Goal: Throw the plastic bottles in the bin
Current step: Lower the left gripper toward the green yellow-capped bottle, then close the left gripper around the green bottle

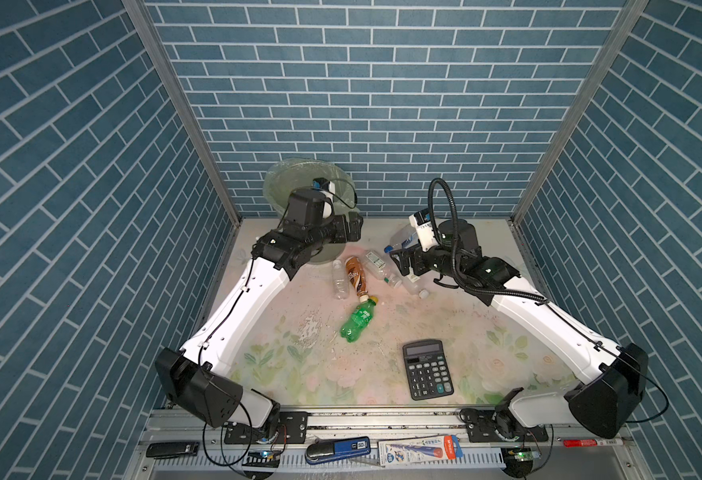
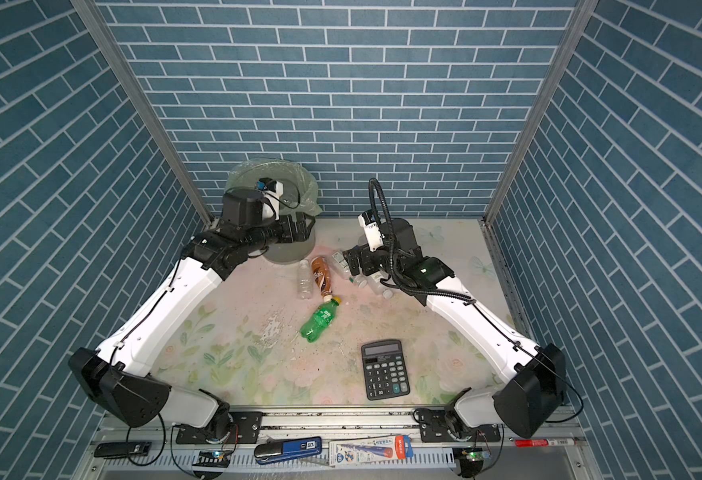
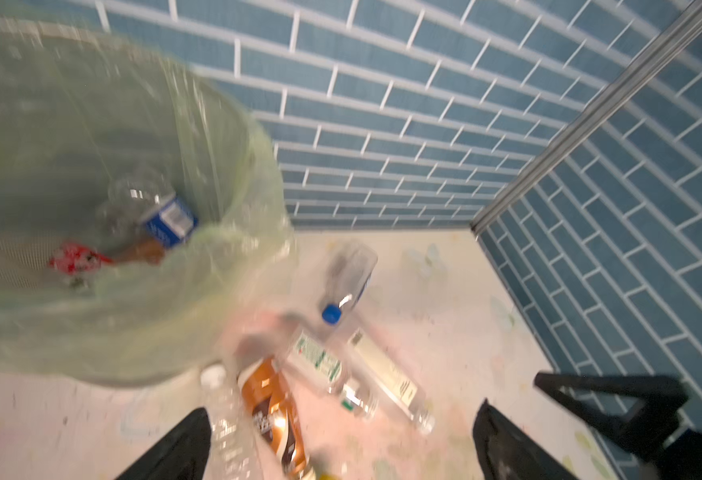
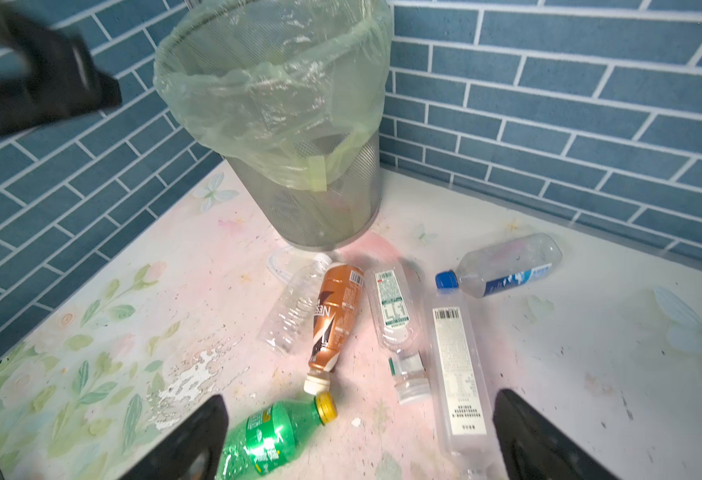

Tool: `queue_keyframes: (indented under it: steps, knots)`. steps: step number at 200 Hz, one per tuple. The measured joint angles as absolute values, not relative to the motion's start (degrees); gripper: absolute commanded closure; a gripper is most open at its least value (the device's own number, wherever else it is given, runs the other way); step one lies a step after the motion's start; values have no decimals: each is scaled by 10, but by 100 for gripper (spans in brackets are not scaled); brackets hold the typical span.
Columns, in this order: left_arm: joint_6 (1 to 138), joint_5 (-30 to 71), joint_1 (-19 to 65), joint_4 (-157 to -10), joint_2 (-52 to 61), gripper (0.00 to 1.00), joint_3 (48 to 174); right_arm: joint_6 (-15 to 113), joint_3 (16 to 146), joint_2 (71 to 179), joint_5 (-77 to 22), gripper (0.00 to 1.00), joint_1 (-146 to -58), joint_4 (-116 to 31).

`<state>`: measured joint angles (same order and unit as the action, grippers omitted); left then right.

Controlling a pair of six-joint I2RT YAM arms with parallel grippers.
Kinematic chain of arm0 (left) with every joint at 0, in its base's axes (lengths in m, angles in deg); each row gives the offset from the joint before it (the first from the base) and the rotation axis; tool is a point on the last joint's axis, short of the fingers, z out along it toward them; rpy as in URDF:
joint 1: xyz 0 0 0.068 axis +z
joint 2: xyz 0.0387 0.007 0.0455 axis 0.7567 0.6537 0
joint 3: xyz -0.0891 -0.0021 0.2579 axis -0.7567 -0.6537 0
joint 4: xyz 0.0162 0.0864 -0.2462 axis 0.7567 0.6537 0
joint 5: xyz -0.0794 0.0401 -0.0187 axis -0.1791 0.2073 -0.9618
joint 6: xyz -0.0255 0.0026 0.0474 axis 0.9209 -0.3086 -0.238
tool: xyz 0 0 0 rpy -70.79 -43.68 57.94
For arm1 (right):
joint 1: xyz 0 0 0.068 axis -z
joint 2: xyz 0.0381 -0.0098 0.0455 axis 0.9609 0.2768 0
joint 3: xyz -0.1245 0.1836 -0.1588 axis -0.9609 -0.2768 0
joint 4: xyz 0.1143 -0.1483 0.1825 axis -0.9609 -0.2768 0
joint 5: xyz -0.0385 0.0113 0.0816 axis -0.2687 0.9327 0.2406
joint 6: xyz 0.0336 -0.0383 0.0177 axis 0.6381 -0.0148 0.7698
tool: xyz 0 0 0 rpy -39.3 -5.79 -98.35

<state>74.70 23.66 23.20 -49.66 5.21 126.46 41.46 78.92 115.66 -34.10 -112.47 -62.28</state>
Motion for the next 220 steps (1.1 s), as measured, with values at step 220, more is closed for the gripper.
queue_keyframes:
  steps: [220]
  knots:
    - [740,201,108,-401,178,7,1039,516,584,1048,-329,1,-1099,-658]
